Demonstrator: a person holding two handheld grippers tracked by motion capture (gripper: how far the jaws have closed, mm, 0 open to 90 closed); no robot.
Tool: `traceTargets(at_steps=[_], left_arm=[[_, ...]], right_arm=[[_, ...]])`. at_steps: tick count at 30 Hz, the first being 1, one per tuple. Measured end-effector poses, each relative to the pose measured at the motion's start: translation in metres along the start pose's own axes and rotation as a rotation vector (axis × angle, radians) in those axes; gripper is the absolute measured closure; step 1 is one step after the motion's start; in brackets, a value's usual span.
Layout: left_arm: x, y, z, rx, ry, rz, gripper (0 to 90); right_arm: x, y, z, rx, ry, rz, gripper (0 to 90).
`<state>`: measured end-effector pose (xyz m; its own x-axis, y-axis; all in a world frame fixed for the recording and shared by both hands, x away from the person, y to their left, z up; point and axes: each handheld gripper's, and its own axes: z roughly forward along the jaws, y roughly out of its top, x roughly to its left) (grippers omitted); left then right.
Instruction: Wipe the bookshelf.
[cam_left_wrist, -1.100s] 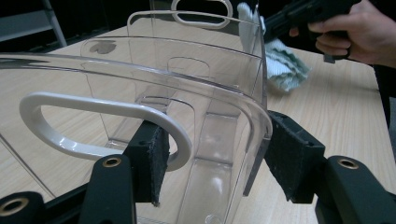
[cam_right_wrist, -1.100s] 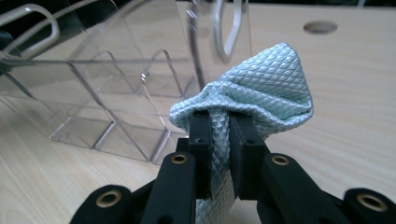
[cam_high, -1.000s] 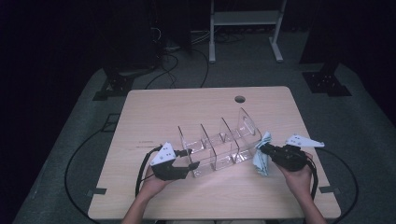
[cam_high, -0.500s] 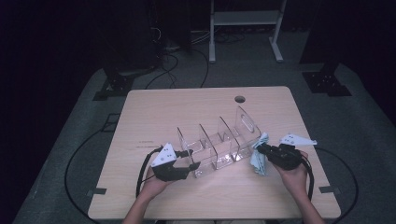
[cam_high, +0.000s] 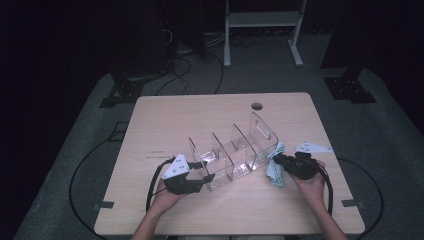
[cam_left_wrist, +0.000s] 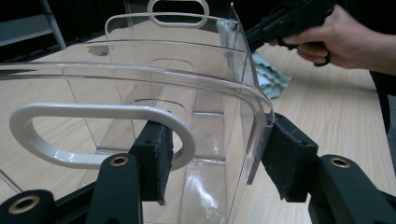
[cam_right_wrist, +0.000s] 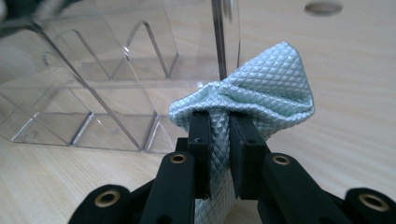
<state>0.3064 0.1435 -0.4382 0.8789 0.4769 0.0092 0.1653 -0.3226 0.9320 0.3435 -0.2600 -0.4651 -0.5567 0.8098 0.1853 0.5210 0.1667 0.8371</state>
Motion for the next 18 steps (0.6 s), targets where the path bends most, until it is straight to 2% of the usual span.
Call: traceTargets(at_steps=[5, 8, 10, 13, 15, 18], left_arm=[[0.000, 0.000, 0.000, 0.000, 0.000, -0.002, 46.6], [0.000, 0.000, 0.000, 0.001, 0.001, -0.004, 46.7], [0.000, 0.000, 0.001, 0.001, 0.001, -0.004, 46.7], [0.000, 0.000, 0.001, 0.001, 0.002, -0.005, 46.7], [0.000, 0.001, 0.001, 0.002, 0.002, -0.007, 46.7], [0.000, 0.001, 0.001, -0.001, -0.003, -0.013, 47.0]], right_arm=[[-0.008, -0.012, 0.023, 0.086, -0.001, 0.028, 79.4], [-0.010, -0.010, 0.022, 0.076, 0.005, 0.041, 79.4], [-0.007, -0.006, 0.016, 0.041, 0.003, 0.025, 79.4], [-0.006, 0.002, 0.008, 0.000, 0.002, 0.024, 79.4], [-0.008, 0.002, 0.012, 0.009, 0.005, 0.032, 79.4], [-0.009, -0.008, 0.027, 0.070, -0.001, 0.048, 79.5]])
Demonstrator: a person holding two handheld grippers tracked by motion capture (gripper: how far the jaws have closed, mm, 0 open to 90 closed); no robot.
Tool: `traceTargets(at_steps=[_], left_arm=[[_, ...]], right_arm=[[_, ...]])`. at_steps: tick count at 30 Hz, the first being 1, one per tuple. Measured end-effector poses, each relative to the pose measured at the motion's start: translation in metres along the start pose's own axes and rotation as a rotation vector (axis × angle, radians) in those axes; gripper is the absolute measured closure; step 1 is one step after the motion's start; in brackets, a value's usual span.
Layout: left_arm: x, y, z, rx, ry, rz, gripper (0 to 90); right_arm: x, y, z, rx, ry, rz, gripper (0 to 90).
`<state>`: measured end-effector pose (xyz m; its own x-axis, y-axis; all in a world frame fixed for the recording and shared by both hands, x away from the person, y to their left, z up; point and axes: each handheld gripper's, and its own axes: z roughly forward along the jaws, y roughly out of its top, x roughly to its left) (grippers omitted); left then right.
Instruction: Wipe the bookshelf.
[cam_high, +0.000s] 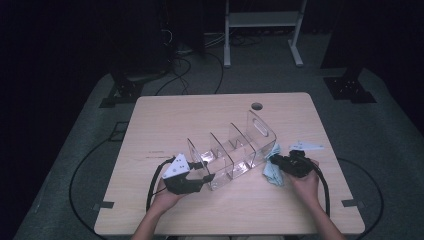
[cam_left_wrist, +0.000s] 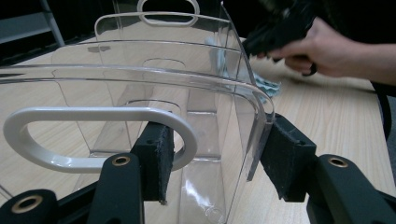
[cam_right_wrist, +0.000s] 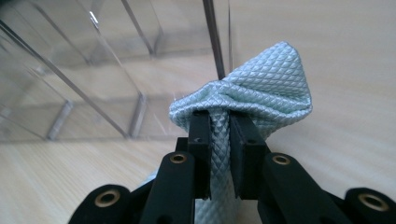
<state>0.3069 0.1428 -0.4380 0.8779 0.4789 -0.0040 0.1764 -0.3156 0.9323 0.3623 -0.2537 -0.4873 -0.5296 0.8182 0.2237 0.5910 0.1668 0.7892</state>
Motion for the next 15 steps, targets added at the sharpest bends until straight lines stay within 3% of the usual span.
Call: traceTargets(at_steps=[4, 15], left_arm=[[0.000, 0.000, 0.000, 0.000, -0.001, -0.003, 47.0], [0.000, 0.000, 0.000, 0.002, 0.000, -0.003, 47.0]], right_arm=[[-0.001, 0.001, -0.001, -0.009, 0.006, 0.007, 79.5], [0.022, 0.039, -0.054, -0.172, 0.004, -0.110, 79.7]])
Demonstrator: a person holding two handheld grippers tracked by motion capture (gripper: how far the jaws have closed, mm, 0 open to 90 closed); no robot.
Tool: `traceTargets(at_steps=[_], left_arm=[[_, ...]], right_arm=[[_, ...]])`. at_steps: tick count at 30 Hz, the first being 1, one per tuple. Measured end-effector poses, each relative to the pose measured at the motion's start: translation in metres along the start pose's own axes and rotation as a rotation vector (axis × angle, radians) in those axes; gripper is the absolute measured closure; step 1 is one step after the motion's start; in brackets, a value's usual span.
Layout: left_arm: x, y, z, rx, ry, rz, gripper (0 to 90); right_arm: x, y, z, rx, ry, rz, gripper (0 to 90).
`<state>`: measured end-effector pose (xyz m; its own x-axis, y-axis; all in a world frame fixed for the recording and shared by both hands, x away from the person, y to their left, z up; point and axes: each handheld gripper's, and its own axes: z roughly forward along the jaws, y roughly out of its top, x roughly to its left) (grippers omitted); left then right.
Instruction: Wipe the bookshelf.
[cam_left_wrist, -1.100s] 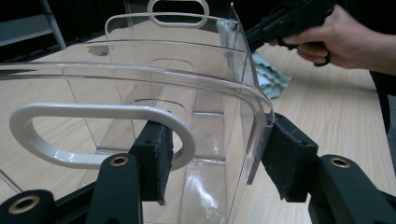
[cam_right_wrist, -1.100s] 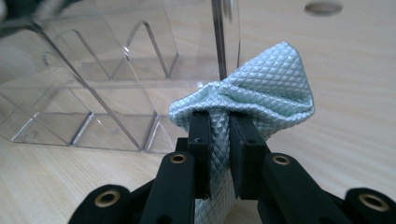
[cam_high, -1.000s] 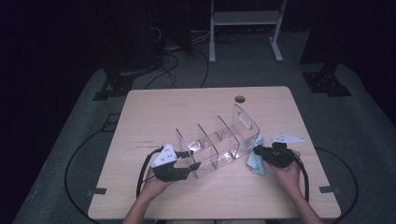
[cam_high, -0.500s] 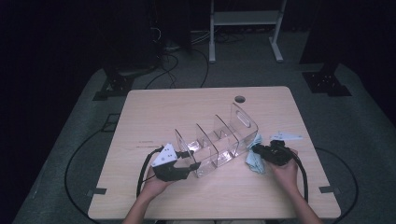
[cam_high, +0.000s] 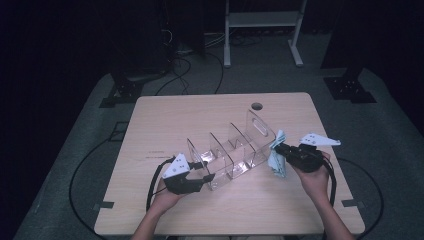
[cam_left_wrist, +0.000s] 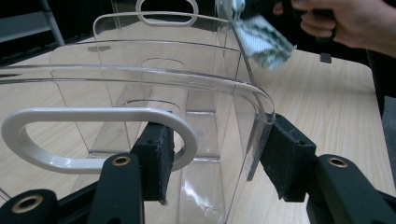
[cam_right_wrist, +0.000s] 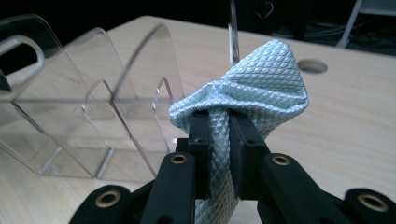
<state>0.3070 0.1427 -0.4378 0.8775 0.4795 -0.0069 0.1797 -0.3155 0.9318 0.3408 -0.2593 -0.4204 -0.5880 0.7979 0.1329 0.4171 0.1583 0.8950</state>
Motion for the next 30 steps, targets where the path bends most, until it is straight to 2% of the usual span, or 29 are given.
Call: traceTargets(at_steps=[2, 4, 9, 13, 18, 21, 24, 26, 28, 30], left_arm=[[0.000, 0.000, 0.000, 0.000, 0.001, 0.000, 47.0], [0.000, 0.000, 0.000, 0.002, 0.001, 0.000, 47.0], [0.000, 0.000, 0.000, 0.002, 0.003, 0.000, 47.0], [0.000, 0.000, 0.000, 0.004, 0.005, -0.001, 47.0], [0.000, 0.001, 0.000, 0.005, 0.004, 0.000, 47.0], [0.000, 0.001, 0.000, 0.007, 0.006, 0.000, 47.0], [0.000, 0.001, 0.000, 0.007, 0.006, 0.000, 47.0], [0.000, 0.001, 0.000, 0.007, 0.006, 0.000, 47.0], [0.000, 0.001, 0.000, 0.007, 0.005, 0.000, 47.0], [0.000, 0.001, 0.000, 0.006, 0.005, 0.000, 47.0]], right_arm=[[0.000, 0.003, 0.002, 0.005, 0.002, -0.008, 79.7], [-0.002, -0.001, 0.009, 0.032, 0.003, -0.008, 79.7], [-0.009, -0.029, 0.031, 0.101, 0.015, 0.060, 79.6], [-0.015, -0.043, 0.046, 0.170, 0.006, 0.089, 79.5], [-0.011, -0.030, 0.032, 0.094, -0.004, 0.070, 79.5], [-0.012, -0.030, 0.032, 0.100, -0.012, 0.066, 79.5], [-0.018, -0.043, 0.044, 0.150, -0.008, 0.095, 79.4], [-0.020, -0.049, 0.051, 0.186, -0.014, 0.089, 79.3], [-0.021, -0.049, 0.050, 0.180, -0.010, 0.103, 79.3], [-0.018, -0.042, 0.043, 0.139, -0.007, 0.087, 79.3]])
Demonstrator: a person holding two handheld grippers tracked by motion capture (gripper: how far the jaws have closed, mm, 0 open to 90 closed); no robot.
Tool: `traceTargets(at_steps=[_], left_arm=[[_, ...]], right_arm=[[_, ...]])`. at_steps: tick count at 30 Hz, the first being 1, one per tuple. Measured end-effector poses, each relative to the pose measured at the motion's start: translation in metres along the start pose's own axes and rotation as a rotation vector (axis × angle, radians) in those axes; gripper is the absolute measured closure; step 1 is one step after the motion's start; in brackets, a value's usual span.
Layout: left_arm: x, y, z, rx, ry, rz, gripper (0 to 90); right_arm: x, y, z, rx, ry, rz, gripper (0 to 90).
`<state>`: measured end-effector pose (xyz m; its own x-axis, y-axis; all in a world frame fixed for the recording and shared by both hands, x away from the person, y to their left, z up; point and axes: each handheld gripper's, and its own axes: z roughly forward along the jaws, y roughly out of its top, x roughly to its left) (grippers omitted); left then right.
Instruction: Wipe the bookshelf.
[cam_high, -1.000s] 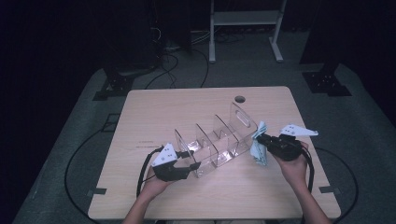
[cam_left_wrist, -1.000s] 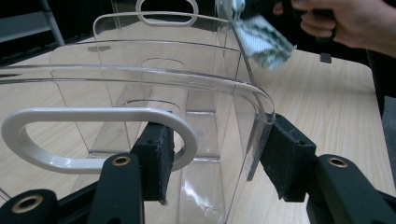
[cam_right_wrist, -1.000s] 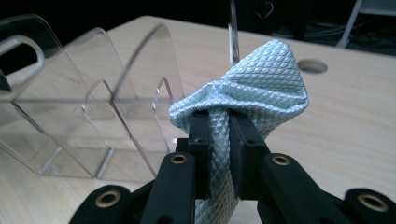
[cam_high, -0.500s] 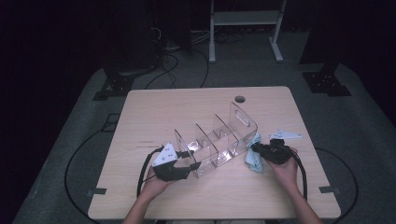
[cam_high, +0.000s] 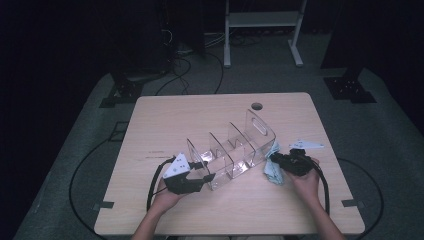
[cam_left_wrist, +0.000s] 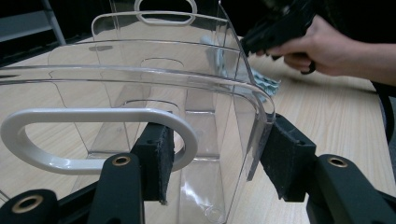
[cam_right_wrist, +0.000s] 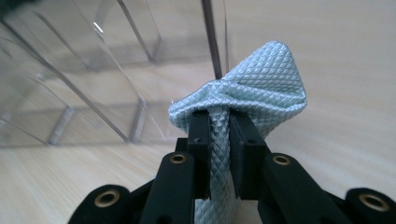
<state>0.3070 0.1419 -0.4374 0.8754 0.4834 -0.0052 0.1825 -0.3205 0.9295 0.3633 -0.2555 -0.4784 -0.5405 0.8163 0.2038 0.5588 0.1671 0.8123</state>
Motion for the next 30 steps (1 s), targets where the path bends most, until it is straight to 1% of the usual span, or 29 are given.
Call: traceTargets(at_steps=[2, 4, 6, 7, 8, 9, 11, 14, 15, 19, 20, 25, 30], left_arm=[[0.000, 0.000, 0.000, 0.000, 0.000, 0.000, 47.0], [0.000, 0.000, 0.000, 0.002, 0.001, 0.000, 47.0], [-0.001, 0.000, 0.000, 0.004, 0.002, 0.001, 47.1], [-0.001, 0.000, 0.000, 0.004, 0.002, 0.001, 47.1], [-0.001, 0.000, 0.000, 0.004, 0.002, 0.001, 47.1], [-0.001, 0.000, 0.000, 0.004, 0.002, 0.001, 47.1], [-0.001, 0.000, 0.000, 0.004, 0.002, 0.000, 47.0], [-0.002, 0.001, 0.000, 0.006, 0.003, 0.000, 47.0], [-0.002, 0.001, 0.000, 0.006, 0.004, -0.002, 47.0], [-0.003, 0.003, -0.002, 0.024, 0.014, 0.001, 46.0], [-0.004, 0.004, -0.002, 0.025, 0.021, 0.004, 44.1], [-0.003, 0.005, -0.008, 0.024, 0.037, -0.008, 36.9], [-0.001, 0.003, -0.016, 0.025, 0.041, -0.019, 33.6]], right_arm=[[0.003, 0.006, -0.007, -0.038, 0.001, -0.008, 79.4], [0.003, 0.007, -0.007, -0.040, 0.003, -0.008, 79.4], [0.002, 0.002, -0.001, -0.013, 0.006, 0.001, 79.4], [0.000, -0.002, 0.005, 0.019, 0.006, 0.010, 79.4], [-0.001, -0.006, 0.010, 0.039, 0.007, 0.013, 79.4], [-0.002, -0.008, 0.012, 0.048, 0.011, 0.027, 79.4], [-0.003, -0.007, 0.010, 0.026, 0.017, 0.027, 79.5], [0.003, 0.000, -0.002, -0.018, 0.025, 0.000, 79.5], [0.005, 0.001, -0.004, -0.025, 0.029, 0.000, 79.5], [0.009, 0.003, -0.010, -0.040, 0.039, -0.012, 79.5], [0.009, 0.003, -0.012, -0.040, 0.040, -0.018, 79.5], [0.010, 0.004, -0.015, -0.055, 0.050, -0.013, 79.5], [0.013, 0.005, -0.020, -0.071, 0.062, -0.021, 79.5]])
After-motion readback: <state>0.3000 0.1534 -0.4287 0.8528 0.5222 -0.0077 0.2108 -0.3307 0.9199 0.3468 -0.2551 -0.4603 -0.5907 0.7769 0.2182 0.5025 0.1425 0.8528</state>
